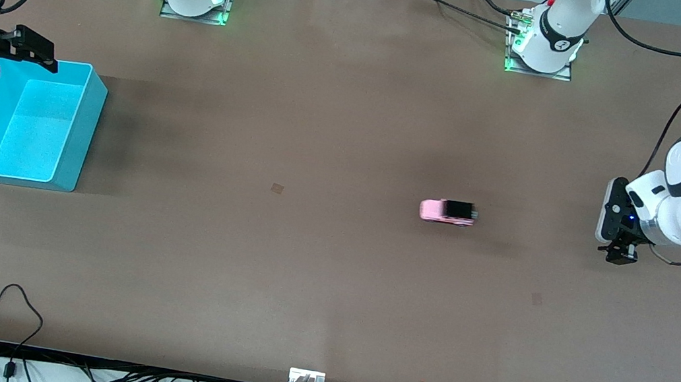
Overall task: Wind and store pink jeep toy
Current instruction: 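Open the left gripper, releasing the jeep to roll toward the bin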
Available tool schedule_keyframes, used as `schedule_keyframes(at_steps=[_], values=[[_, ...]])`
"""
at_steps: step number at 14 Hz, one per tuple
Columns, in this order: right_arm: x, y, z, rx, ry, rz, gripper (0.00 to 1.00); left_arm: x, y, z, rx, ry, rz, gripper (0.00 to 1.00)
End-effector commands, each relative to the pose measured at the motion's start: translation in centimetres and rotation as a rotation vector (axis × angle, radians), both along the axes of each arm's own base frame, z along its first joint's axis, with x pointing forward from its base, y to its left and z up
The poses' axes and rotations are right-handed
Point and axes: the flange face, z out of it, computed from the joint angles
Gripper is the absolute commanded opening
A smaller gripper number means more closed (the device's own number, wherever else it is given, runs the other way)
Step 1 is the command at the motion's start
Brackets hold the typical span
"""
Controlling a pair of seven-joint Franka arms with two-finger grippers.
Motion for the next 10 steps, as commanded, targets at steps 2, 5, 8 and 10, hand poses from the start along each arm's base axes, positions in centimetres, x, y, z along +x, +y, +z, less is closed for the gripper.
schedule_keyframes(at_steps=[2,5,8,10], values=[[-0.1,-0.2,0.1,0.001,0.0,-0.005,1.0,0.7,-1.4,-0.5,-0.019,-0.031,-0.01,1.0],[0.0,-0.1,0.2,0.002,-0.005,-0.006,1.0,1.0,-1.9,-0.9,-0.023,-0.046,-0.02,1.0],[0.4,-0.1,-0.7,0.01,0.007,-0.01,1.0,1.6,-2.3,-0.6,-0.052,-0.097,-0.001,1.0],[0.6,0.1,-1.1,0.008,0.016,-0.007,1.0,2.0,-4.1,-1.4,-0.066,-0.099,-0.009,1.0]])
